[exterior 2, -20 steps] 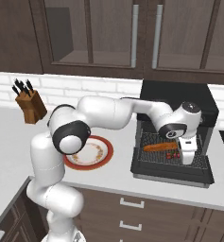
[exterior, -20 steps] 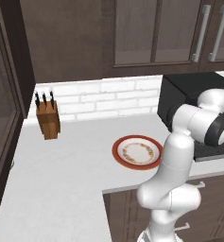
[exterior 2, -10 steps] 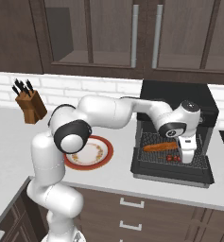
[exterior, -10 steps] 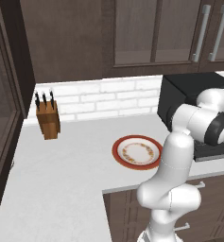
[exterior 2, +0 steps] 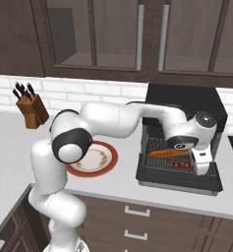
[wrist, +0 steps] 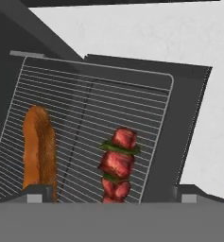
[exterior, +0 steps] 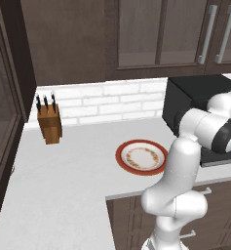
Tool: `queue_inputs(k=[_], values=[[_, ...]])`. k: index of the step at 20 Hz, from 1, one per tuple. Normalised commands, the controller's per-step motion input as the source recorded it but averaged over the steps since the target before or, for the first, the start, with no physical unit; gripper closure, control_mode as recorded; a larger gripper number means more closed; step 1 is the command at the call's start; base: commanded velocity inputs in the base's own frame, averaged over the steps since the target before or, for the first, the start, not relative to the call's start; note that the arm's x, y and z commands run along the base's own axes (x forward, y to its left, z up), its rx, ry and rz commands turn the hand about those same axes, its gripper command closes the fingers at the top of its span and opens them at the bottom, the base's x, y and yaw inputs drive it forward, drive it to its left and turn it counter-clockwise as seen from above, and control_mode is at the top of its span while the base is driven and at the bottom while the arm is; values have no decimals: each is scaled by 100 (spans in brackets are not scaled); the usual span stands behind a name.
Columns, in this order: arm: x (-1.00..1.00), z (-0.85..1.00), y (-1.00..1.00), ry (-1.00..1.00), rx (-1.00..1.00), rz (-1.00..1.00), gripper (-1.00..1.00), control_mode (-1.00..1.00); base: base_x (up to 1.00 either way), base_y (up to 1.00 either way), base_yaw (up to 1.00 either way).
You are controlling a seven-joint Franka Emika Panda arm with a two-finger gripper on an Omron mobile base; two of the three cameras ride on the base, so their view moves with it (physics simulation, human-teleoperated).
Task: Pick up the kebab skewer and baguette bread, and place them inside the toaster oven. Close the toaster oven door and start by setting the timer.
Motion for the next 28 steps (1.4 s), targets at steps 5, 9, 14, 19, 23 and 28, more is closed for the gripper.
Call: queue_inputs(k=[5,9,14,19,23,28], values=[[-10,0,-17,-21,-10,29,-100,-100,0,0,0],[-11,0,0,-14,-31,18,-100,-100,0,0,0],[-31,0,-1,-13,-35,25,-100,-100,0,0,0],[-11,0,28,-7,-33,19,-100,-100,0,0,0],[-26,-2,14,-5,-23,30,-100,-100,0,0,0],[-10,6,36,-2,-18,21,-100,-100,0,0,0]])
